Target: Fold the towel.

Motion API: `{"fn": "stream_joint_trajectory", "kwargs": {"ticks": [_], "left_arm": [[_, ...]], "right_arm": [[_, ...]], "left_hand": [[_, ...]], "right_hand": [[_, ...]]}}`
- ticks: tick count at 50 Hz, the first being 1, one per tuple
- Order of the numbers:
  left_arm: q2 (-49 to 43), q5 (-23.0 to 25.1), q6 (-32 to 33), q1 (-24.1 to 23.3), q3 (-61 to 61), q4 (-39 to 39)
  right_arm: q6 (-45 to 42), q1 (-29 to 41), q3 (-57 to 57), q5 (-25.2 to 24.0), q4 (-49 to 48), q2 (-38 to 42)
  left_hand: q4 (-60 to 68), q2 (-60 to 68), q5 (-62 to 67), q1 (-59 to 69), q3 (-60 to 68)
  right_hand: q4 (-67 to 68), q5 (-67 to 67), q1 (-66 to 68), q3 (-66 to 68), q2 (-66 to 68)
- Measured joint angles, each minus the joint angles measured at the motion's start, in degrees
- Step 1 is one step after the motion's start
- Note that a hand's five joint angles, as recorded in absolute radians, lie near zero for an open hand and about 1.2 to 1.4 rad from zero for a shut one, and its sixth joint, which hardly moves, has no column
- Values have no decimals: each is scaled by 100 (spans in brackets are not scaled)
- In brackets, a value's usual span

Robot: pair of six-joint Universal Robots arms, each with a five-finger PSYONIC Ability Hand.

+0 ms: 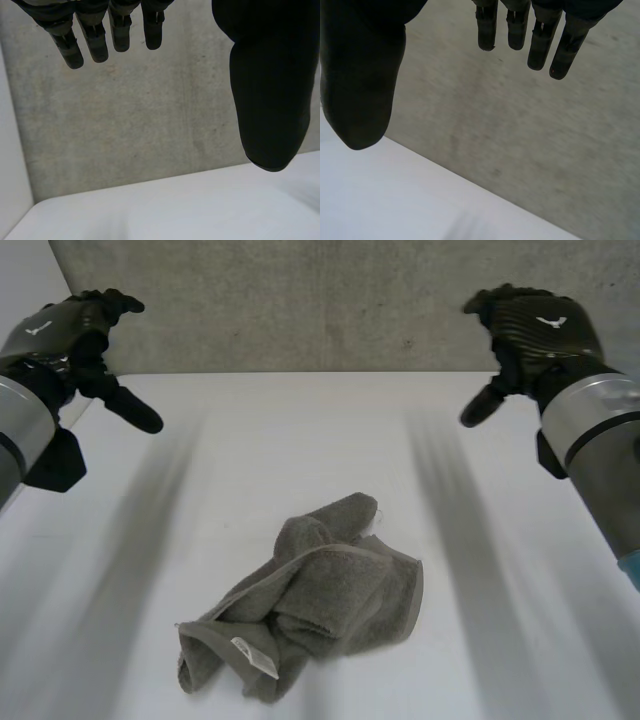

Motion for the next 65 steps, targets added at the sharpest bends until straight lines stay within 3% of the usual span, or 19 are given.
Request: {"fn": "stream_joint_trajectory", "kwargs": {"ticks": [7,39,46,52,58,65], "left_arm": [[209,-186,270,-13,169,-426],[376,-91,400,-203,-12,-435],[432,30,403,-368,-411,-458],[541,328,397,-563,-1102,-443],[643,572,398,-777,-1766,-417],[639,605,407,-1062,-2291,-317]], "right_arm": [[-57,-280,-133,301,308,2],[-333,-348,-312,173,600,-9],[-1135,-469,-358,-531,1203,43],[-1689,-673,-242,-1778,2117,375],[-1585,-789,46,-2609,2388,696],[-1227,-805,551,-3104,2016,1070]], "left_hand": [[-1,0,0,0,0],[11,9,0,0,9],[52,51,0,21,52],[65,55,0,21,52],[71,68,0,21,64],[201,195,23,148,199]], "right_hand": [[0,0,0,0,0],[0,3,-1,0,0],[0,2,-1,0,0],[0,3,-1,0,0],[0,2,5,1,0],[15,244,262,168,38]]}}
